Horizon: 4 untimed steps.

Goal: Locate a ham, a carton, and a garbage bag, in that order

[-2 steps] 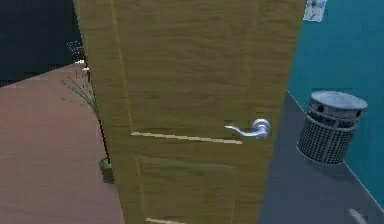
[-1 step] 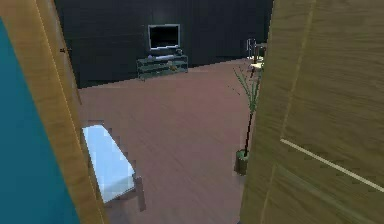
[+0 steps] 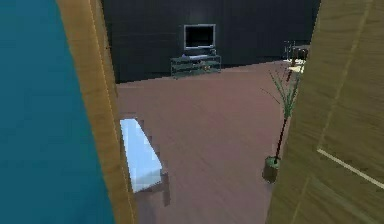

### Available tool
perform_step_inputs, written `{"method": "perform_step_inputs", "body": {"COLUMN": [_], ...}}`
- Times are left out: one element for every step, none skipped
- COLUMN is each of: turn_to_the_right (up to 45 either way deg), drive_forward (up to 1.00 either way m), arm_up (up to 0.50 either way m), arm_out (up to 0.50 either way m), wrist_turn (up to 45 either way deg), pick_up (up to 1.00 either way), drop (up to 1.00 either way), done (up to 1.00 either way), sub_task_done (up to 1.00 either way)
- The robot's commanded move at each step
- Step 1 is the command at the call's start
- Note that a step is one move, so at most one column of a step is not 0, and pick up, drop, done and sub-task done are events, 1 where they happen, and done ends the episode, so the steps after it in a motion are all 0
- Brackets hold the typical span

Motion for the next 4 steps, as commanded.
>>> {"method": "perform_step_inputs", "body": {"turn_to_the_right": [0.0,-3.0,45.0,18.0], "drive_forward": [1.00,0.00,0.00,0.00], "arm_up": [0.00,0.00,0.00,0.00], "arm_out": [0.00,0.00,0.00,0.00], "wrist_turn": [0.0,0.0,0.0,0.0], "pick_up": [0.00,0.00,0.00,0.00], "drop": [0.00,0.00,0.00,0.00], "done": [0.00,0.00,0.00,0.00], "sub_task_done": [0.00,0.00,0.00,0.00]}}
